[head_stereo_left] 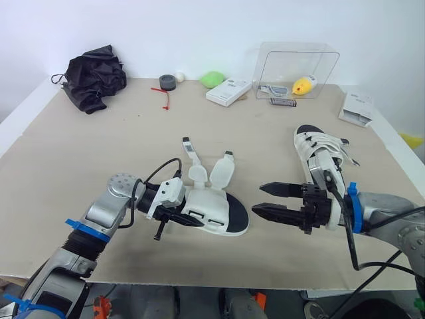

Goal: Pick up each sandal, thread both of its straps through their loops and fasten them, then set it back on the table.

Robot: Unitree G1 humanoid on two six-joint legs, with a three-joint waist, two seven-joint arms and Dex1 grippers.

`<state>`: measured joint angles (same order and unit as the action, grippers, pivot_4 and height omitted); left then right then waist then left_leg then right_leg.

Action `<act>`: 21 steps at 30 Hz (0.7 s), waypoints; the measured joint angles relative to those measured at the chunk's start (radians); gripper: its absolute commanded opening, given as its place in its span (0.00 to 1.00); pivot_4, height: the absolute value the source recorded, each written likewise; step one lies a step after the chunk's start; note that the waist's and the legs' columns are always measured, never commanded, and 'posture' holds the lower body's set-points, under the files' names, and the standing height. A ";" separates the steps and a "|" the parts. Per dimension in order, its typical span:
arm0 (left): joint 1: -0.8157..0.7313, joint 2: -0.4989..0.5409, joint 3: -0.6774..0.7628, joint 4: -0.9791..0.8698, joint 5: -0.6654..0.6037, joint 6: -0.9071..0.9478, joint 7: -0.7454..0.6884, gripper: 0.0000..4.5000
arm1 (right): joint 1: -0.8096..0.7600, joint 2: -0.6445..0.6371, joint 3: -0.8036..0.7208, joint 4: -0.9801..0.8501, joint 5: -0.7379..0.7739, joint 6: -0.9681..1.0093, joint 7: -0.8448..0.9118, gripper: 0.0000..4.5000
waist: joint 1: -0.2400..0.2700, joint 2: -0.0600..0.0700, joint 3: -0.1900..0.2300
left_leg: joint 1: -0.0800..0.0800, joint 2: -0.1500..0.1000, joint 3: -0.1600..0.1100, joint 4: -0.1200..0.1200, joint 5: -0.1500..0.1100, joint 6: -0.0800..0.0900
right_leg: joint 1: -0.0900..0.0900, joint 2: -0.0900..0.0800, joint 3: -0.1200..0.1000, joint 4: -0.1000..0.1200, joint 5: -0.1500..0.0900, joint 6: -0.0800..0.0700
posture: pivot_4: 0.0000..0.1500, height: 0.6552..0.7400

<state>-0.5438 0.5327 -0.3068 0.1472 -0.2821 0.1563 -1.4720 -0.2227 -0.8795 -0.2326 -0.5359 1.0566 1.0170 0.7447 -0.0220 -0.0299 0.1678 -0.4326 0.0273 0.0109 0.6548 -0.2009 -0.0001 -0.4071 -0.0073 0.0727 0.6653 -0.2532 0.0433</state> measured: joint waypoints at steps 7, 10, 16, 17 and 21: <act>0.043 -0.001 0.012 -0.070 -0.009 0.082 0.070 0.02 | -0.004 -0.012 0.017 0.013 -0.009 -0.002 0.040 0.91 | 0.000 0.000 0.000 | 0.001 0.000 0.000 0.000 0.000 0.000 | 0.000 0.000 0.001 0.000 -0.001 0.002 | 1.00 1.00; 0.048 0.001 0.013 -0.089 -0.012 0.113 0.083 0.02 | -0.015 -0.015 0.052 0.022 -0.046 -0.020 0.060 0.91 | 0.000 0.000 0.000 | 0.001 0.000 0.000 0.000 0.000 0.000 | 0.000 0.000 0.001 0.000 -0.002 0.004 | 1.00 1.00; 0.051 0.006 0.016 -0.101 -0.012 0.134 0.090 0.00 | -0.066 -0.022 0.261 0.110 -0.317 -0.161 0.092 0.68 | -0.001 0.001 0.000 | 0.002 0.001 0.001 0.000 0.000 0.000 | 0.000 0.000 0.001 0.000 -0.002 0.004 | 1.00 1.00; 0.051 0.006 0.015 -0.101 -0.011 0.133 0.090 0.00 | -0.068 -0.025 0.285 0.123 -0.351 -0.188 0.113 0.58 | 0.000 0.001 0.000 | 0.002 0.001 0.002 0.000 0.000 0.000 | 0.000 0.000 0.001 0.000 -0.002 0.004 | 1.00 1.00; 0.051 0.006 0.016 -0.101 -0.011 0.135 0.092 0.00 | -0.092 -0.033 0.354 0.159 -0.424 -0.255 0.212 0.15 | -0.001 0.001 0.000 | 0.002 0.001 0.002 0.000 0.000 0.000 | 0.000 0.001 0.001 0.000 -0.002 0.004 | 1.00 1.00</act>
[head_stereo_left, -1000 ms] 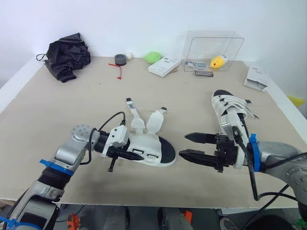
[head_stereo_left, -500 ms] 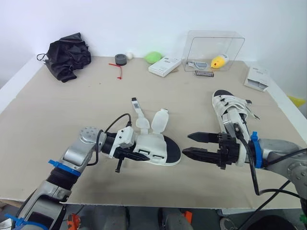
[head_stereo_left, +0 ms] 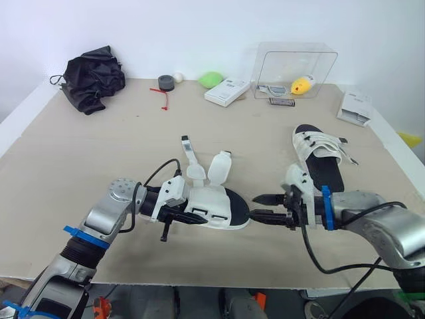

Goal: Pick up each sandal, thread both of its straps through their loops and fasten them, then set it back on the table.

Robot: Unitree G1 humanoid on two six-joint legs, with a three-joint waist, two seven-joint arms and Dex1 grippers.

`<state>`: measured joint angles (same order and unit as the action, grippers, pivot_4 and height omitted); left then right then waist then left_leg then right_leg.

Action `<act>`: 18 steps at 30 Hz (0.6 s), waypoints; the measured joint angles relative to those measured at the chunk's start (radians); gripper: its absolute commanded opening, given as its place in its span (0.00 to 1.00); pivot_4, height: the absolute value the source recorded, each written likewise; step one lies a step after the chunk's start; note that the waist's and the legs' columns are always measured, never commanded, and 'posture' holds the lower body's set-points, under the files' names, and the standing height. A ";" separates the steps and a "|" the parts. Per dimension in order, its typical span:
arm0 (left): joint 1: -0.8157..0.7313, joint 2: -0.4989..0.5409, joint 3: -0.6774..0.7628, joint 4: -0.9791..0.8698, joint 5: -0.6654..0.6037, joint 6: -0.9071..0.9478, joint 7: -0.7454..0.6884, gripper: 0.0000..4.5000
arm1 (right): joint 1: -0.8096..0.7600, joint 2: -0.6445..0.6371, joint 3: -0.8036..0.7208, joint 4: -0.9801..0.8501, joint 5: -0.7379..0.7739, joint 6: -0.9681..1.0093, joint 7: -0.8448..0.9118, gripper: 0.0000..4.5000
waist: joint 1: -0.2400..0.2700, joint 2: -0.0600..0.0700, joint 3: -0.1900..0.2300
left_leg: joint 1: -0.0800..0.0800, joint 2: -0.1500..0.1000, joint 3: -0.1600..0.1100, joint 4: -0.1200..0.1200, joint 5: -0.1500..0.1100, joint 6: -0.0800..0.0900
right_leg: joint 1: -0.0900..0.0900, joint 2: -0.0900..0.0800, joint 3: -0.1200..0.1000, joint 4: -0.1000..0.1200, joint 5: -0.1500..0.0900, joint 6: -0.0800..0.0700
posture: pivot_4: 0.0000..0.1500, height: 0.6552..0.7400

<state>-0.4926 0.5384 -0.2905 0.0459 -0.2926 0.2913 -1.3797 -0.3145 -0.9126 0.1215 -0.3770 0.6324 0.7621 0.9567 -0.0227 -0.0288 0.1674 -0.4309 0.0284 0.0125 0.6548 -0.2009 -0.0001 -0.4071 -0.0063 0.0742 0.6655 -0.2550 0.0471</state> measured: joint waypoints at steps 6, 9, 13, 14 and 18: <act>0.010 -0.001 0.002 -0.010 0.000 0.002 0.019 0.00 | -0.099 0.025 0.095 0.087 -0.095 -0.059 0.098 0.01 | 0.000 0.000 0.000 | 0.001 0.000 0.000 0.001 0.000 0.000 | 0.001 0.000 0.000 0.000 0.001 0.000 | 1.00 1.00; 0.012 -0.005 0.002 -0.019 0.000 0.013 0.025 0.00 | -0.168 0.080 0.159 0.175 -0.167 -0.067 0.109 0.01 | 0.000 0.000 0.000 | 0.001 0.000 0.001 0.001 0.000 0.000 | 0.000 0.000 0.000 0.000 0.001 -0.001 | 1.00 1.00; 0.015 -0.006 0.003 -0.025 -0.001 0.019 0.029 0.00 | -0.225 0.127 0.202 0.242 -0.225 -0.098 0.132 0.01 | 0.000 0.001 0.000 | 0.001 0.000 0.002 0.000 0.000 0.000 | 0.000 0.000 0.000 0.000 0.003 -0.005 | 1.00 1.00; 0.015 -0.006 0.003 -0.025 -0.001 0.020 0.030 0.00 | -0.241 0.142 0.209 0.259 -0.237 -0.102 0.137 0.01 | 0.000 0.001 0.000 | 0.001 0.000 0.002 0.000 0.000 0.000 | 0.000 0.000 0.000 0.000 0.003 -0.005 | 1.00 1.00; 0.016 -0.006 0.003 -0.026 -0.002 0.020 0.034 0.00 | -0.264 0.180 0.227 0.276 -0.249 -0.104 0.161 0.01 | 0.000 0.001 0.000 | 0.001 0.000 0.001 0.000 0.000 0.000 | 0.000 0.000 0.000 0.001 0.003 -0.005 | 1.00 1.00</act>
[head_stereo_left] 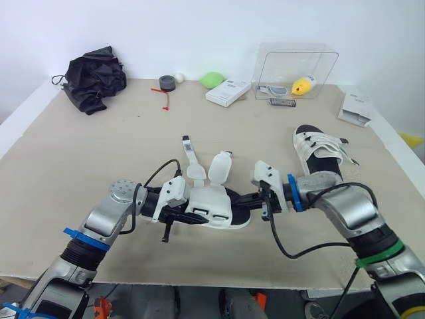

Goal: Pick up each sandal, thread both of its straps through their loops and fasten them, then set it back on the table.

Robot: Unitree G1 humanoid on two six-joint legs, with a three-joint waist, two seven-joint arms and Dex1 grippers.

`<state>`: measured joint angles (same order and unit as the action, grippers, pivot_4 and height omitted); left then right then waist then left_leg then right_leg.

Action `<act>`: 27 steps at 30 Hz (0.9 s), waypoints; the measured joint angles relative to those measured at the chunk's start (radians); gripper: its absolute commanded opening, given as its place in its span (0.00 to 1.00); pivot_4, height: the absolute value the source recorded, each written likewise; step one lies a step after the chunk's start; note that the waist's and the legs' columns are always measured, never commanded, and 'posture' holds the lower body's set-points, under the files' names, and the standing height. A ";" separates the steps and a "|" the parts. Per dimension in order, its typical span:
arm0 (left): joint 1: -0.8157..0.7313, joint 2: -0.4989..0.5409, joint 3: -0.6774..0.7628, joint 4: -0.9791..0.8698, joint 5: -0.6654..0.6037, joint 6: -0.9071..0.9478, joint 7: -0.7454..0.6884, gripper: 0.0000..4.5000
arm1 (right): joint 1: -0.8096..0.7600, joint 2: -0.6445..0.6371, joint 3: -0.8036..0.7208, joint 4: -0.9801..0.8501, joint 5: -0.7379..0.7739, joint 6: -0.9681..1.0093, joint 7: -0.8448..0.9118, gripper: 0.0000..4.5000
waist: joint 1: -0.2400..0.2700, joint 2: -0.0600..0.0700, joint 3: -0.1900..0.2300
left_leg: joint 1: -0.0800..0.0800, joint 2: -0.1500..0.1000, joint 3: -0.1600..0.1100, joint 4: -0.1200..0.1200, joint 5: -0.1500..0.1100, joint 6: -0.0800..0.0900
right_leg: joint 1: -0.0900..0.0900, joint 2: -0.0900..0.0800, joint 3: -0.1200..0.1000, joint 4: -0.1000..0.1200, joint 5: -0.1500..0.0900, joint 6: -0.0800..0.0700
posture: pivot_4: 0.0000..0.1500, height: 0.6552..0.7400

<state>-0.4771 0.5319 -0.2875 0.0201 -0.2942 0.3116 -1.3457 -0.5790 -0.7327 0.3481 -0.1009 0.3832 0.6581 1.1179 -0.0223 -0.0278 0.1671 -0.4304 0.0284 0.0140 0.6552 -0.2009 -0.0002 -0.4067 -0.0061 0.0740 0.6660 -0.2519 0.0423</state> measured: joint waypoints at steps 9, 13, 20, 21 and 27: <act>0.002 0.000 0.001 0.000 0.000 -0.001 0.005 0.00 | -0.025 0.081 0.000 0.056 0.002 0.044 0.031 0.01 | 0.000 0.000 0.000 | 0.000 0.000 0.000 0.000 0.000 0.000 | 0.000 0.000 0.000 0.000 0.002 -0.002 | 1.00 1.00; 0.004 0.001 0.004 0.000 0.001 0.000 0.007 0.00 | -0.030 0.102 0.001 0.085 -0.011 0.032 0.038 0.01 | 0.000 0.000 0.000 | 0.001 0.000 0.000 0.000 0.000 0.000 | 0.000 0.000 0.000 0.000 0.002 -0.002 | 1.00 1.00; 0.009 0.000 0.003 -0.001 0.001 0.004 0.013 0.00 | -0.022 0.085 0.056 0.115 -0.108 -0.138 0.087 0.01 | 0.000 0.001 -0.005 | 0.004 0.000 0.003 0.000 0.000 0.000 | 0.003 0.000 0.000 0.000 0.001 -0.002 | 1.00 1.00; 0.011 0.000 0.002 -0.002 0.001 0.007 0.015 0.00 | -0.022 0.084 0.064 0.119 -0.125 -0.166 0.092 0.01 | -0.001 0.000 -0.006 | 0.005 0.000 0.003 -0.001 0.000 0.000 | 0.004 0.000 0.000 0.000 -0.001 0.000 | 1.00 1.00; 0.026 0.003 0.001 -0.016 0.001 0.023 0.036 0.00 | -0.027 0.097 0.079 0.155 -0.160 -0.241 0.096 0.01 | -0.001 -0.001 -0.014 | 0.010 0.002 0.003 -0.001 0.000 0.000 | 0.007 0.001 0.000 0.000 -0.002 0.000 | 1.00 1.00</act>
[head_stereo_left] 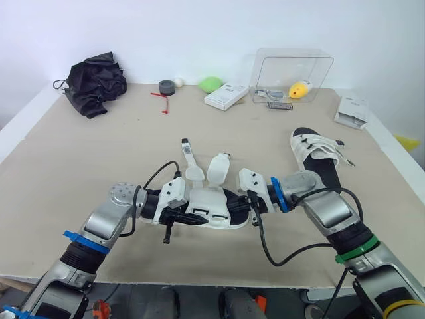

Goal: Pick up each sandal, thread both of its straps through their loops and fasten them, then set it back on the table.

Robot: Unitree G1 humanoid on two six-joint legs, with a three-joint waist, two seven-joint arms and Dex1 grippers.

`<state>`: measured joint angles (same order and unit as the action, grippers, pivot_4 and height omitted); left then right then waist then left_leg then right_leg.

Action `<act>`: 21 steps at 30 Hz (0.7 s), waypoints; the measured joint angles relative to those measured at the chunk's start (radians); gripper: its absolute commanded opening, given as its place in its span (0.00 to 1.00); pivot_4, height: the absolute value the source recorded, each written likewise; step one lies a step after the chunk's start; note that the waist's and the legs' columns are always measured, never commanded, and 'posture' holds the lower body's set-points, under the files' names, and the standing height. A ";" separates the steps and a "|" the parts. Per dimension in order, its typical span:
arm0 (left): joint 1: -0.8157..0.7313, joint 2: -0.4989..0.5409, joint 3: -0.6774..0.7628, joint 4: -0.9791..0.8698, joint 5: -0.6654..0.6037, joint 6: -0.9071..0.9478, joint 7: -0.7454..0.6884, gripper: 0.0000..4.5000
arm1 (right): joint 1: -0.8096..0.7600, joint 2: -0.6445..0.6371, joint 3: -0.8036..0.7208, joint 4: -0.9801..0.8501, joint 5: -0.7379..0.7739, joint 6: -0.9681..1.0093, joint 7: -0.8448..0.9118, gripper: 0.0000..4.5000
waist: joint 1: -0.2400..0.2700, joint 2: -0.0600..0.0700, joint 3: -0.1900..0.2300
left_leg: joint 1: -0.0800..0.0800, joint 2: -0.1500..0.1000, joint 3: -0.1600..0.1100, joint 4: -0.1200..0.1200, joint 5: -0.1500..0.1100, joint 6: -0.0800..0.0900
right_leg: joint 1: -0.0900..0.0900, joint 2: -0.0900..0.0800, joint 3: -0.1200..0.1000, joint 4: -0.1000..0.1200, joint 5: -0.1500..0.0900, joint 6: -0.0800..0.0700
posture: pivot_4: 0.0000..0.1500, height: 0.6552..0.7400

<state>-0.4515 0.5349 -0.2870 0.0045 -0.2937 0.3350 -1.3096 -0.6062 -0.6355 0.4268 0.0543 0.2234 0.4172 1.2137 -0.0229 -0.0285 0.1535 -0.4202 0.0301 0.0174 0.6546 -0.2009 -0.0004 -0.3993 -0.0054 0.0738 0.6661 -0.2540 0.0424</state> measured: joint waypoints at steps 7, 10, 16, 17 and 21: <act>0.004 0.004 0.000 -0.008 -0.001 0.001 0.008 0.00 | -0.012 0.005 0.003 0.017 -0.001 0.000 0.016 0.01 | 0.000 0.000 0.000 | 0.000 0.001 0.000 0.000 0.000 0.000 | 0.000 0.000 0.000 0.000 0.000 -0.001 | 1.00 1.00; 0.005 0.005 0.000 -0.010 -0.002 0.001 0.008 0.00 | -0.013 0.005 0.003 0.017 -0.001 0.001 0.018 0.01 | 0.000 0.000 0.000 | 0.000 0.001 0.000 0.000 0.000 0.000 | 0.000 0.000 0.000 0.000 0.000 -0.001 | 1.00 1.00; 0.005 0.024 0.011 -0.010 -0.002 -0.001 0.013 0.42 | -0.019 0.007 0.002 0.020 -0.001 0.007 0.022 0.00 | 0.000 0.000 -0.001 | 0.000 0.001 0.000 -0.001 0.000 0.000 | 0.000 0.000 0.000 0.000 0.000 -0.001 | 1.00 1.00; 0.005 0.029 0.015 -0.008 -0.003 0.000 0.013 0.55 | -0.020 0.007 0.002 0.021 -0.001 0.011 0.023 0.00 | 0.000 0.001 -0.001 | 0.001 0.001 0.000 0.000 0.000 0.000 | 0.000 0.000 0.000 0.000 0.000 -0.002 | 1.00 1.00; 0.005 0.031 0.020 -0.001 -0.012 0.009 0.014 0.93 | -0.021 0.007 -0.001 0.024 -0.002 0.017 0.027 0.00 | 0.000 0.000 -0.001 | 0.001 0.001 0.000 0.000 0.000 0.000 | 0.000 -0.001 0.000 0.000 -0.001 -0.004 | 1.00 1.00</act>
<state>-0.4464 0.5654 -0.2666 0.0031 -0.3058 0.3444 -1.2955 -0.6270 -0.6288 0.4255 0.0787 0.2217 0.4341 1.2402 -0.0225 -0.0280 0.1525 -0.4195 0.0309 0.0174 0.6543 -0.2008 -0.0003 -0.3994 -0.0069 0.0739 0.6661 -0.2553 0.0385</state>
